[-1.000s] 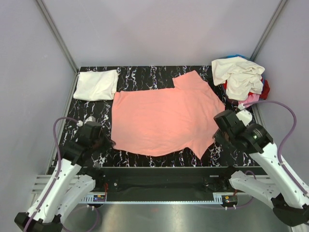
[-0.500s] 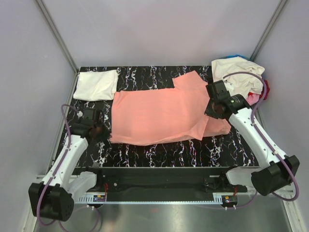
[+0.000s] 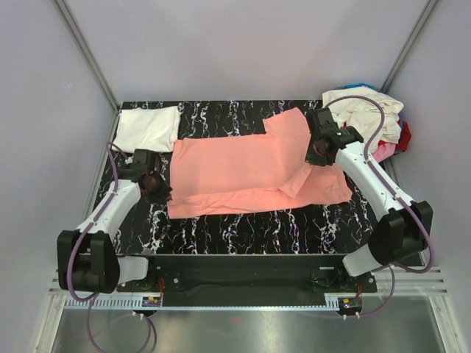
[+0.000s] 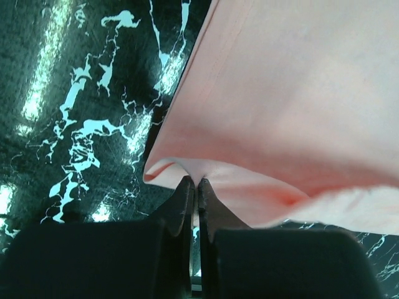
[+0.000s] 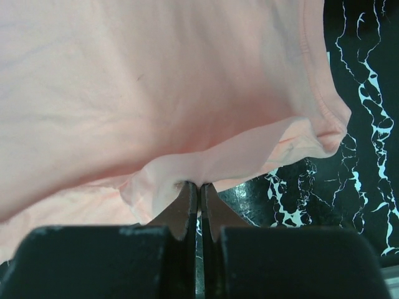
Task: Fold and stack the t-shirts
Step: Fold the tshirt
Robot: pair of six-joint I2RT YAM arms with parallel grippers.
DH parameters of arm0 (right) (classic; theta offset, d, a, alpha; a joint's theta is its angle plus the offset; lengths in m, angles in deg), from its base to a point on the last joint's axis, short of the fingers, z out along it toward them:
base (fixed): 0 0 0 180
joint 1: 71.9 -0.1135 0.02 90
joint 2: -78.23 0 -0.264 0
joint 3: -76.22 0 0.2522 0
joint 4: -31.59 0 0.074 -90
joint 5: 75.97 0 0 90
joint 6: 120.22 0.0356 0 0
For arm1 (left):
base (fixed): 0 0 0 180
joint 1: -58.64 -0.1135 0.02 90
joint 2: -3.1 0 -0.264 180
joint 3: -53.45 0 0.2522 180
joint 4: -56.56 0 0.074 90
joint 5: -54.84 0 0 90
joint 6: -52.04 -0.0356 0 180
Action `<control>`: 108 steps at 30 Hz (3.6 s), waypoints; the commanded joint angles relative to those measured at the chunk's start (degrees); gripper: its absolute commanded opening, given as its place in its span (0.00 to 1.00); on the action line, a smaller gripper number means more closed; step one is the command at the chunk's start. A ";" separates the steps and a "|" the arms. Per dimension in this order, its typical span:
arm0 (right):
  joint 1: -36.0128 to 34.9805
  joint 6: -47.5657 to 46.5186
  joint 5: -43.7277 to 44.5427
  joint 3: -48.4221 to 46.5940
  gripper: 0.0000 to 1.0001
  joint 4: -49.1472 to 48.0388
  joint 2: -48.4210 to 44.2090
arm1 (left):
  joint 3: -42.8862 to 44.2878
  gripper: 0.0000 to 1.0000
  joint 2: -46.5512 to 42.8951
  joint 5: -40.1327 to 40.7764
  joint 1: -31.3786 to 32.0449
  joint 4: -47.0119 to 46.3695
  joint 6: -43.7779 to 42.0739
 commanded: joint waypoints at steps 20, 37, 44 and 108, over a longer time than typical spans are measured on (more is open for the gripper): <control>3.64 -4.48 4.06 -13.26 0.00 -0.74 16.09 | 12.63 0.00 17.43 1.54 -1.41 -2.28 -7.78; 7.07 -4.57 3.70 -34.56 0.94 8.49 33.27 | 29.79 0.67 25.54 1.36 -4.32 9.94 -11.82; 6.90 -0.27 -11.56 -3.30 0.88 -6.09 13.75 | 10.63 0.65 6.31 -1.53 -2.39 -0.67 -10.68; 9.27 0.09 -25.21 -6.67 0.01 -7.69 26.91 | -0.20 0.56 -12.79 -8.48 2.89 -1.40 -16.57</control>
